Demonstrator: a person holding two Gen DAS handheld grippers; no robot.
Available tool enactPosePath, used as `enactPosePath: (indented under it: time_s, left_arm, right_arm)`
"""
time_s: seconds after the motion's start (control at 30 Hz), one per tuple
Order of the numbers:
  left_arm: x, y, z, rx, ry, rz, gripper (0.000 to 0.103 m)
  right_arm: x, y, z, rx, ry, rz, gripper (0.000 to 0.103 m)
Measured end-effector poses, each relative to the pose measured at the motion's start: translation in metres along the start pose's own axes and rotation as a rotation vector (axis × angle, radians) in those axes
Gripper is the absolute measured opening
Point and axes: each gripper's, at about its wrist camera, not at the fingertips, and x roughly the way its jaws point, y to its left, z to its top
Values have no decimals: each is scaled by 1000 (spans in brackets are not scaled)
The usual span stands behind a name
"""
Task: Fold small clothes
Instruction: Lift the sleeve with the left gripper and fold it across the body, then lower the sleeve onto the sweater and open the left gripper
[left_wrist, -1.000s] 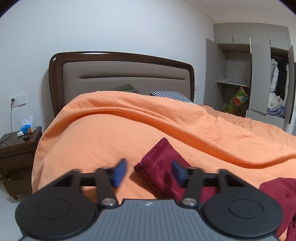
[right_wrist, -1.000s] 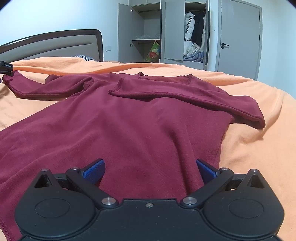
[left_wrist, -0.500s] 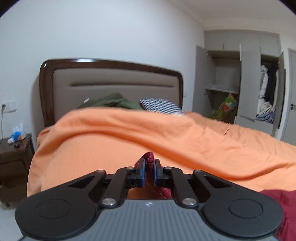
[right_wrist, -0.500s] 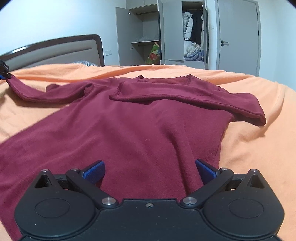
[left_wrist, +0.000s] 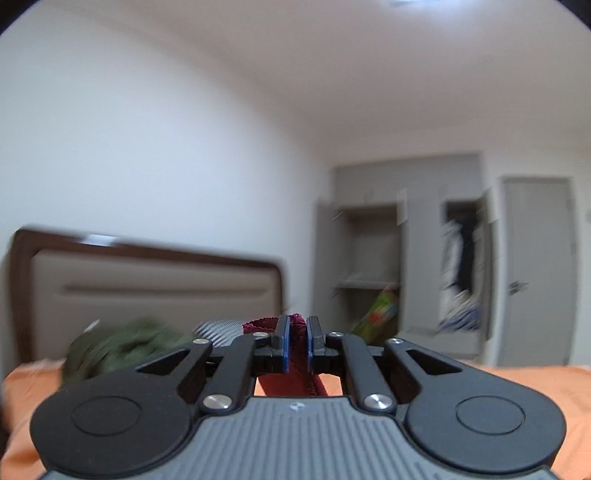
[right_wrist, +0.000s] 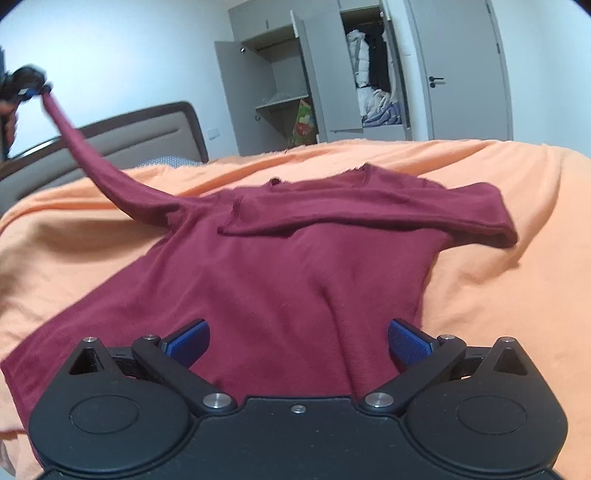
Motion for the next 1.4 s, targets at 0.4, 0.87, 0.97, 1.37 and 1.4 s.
enactPosePath:
  time_s: [0.4,0.87,0.97,1.37,1.4]
  left_arm:
    - [-28,-193,3,52,-43,-547,9]
    - [-82,-364,-173,317,267,-904,9]
    - [-88,-369,-212,372,338,-927,9]
    - [-84,-335,-223,318,446,-912,92]
    - [-82,-331,-217,308,441,-894,98]
  right_arm:
    - [-50,-55,11,92,-92,-123,103]
    - [-87,-106,-15,211,-81,-274,103]
    - [-87,-111,-21,232,-75,-283,103]
    - [-72,-95,-27,221,-33,-258,103]
    - [-70,-94,-27,217,-29,-256,103]
